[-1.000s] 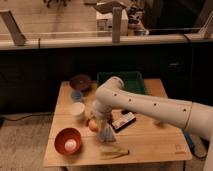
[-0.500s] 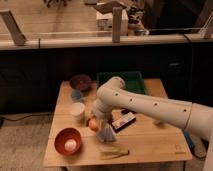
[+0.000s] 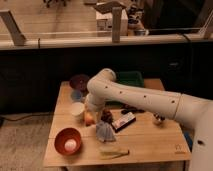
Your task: Place apple in paper cup
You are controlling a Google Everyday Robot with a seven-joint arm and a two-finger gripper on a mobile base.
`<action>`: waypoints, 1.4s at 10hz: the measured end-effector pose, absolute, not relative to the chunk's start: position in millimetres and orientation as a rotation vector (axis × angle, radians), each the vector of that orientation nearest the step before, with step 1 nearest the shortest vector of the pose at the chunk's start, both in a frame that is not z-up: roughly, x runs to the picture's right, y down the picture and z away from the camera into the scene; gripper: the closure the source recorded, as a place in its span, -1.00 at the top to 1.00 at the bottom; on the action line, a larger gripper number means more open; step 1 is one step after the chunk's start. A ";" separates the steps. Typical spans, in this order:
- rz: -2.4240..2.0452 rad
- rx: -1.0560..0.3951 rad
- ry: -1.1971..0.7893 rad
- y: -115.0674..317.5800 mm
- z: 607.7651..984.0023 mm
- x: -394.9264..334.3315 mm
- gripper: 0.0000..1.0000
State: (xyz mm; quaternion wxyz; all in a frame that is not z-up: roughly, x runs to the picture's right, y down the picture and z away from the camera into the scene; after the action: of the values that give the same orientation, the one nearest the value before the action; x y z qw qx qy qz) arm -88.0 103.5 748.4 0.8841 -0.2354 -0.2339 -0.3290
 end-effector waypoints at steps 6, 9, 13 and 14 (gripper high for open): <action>-0.800 -0.402 -0.517 64.2 743.8 -130.9 -1.00; -0.823 -0.389 -0.538 60.2 746.6 -143.0 -0.71; -0.825 -0.373 -0.547 54.9 751.0 -149.5 0.16; -0.824 -0.371 -0.546 54.0 751.6 -149.3 0.30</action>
State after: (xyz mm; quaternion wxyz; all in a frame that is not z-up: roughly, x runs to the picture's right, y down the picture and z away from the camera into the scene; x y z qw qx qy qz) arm -149.3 54.0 751.6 0.8638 -0.1772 -0.2605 -0.3931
